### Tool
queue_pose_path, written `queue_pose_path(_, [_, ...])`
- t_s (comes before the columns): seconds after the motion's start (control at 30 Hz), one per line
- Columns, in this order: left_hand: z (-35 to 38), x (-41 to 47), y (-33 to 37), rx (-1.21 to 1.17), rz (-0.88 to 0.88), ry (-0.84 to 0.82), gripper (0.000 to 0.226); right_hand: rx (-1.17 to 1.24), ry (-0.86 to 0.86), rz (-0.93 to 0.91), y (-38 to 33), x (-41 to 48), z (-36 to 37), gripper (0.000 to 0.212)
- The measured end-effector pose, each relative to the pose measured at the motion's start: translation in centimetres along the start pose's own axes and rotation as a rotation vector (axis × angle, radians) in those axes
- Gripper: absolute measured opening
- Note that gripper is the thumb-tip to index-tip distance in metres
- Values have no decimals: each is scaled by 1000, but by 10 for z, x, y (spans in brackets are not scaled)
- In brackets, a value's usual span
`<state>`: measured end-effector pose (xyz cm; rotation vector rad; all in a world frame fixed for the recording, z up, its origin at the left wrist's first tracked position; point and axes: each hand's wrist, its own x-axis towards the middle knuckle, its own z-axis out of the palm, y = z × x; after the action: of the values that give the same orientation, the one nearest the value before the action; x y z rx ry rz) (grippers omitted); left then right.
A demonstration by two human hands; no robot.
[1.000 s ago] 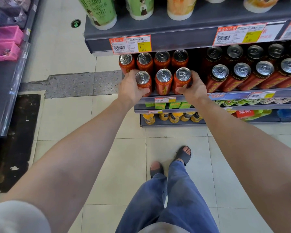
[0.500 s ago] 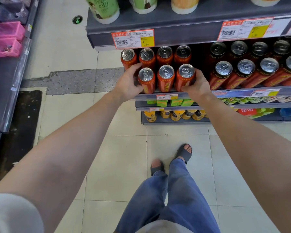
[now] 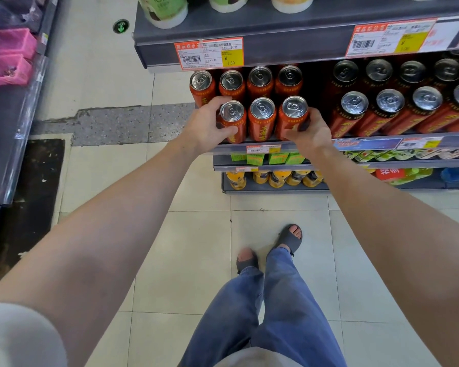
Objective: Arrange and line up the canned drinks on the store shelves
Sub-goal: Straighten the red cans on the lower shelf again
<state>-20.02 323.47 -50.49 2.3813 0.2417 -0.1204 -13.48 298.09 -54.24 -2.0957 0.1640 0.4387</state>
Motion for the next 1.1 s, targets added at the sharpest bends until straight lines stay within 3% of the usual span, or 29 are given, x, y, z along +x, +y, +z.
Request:
queue_pose_path(0.43, [5, 5, -1, 4, -9, 29, 72, -5, -1, -36, 3, -3, 2, 67])
queue_pose_path(0.7, [14, -7, -3, -87, -79, 74, 95, -9, 20, 9, -1, -4, 2, 69])
queue_pose_path(0.93, [7, -25, 17, 89, -56, 205, 77, -115, 86, 4, -13, -24, -9, 51])
queue_pose_path(1.1, [1, -47, 41, 180, 12, 266, 64, -172, 151, -78, -25, -55, -34, 59])
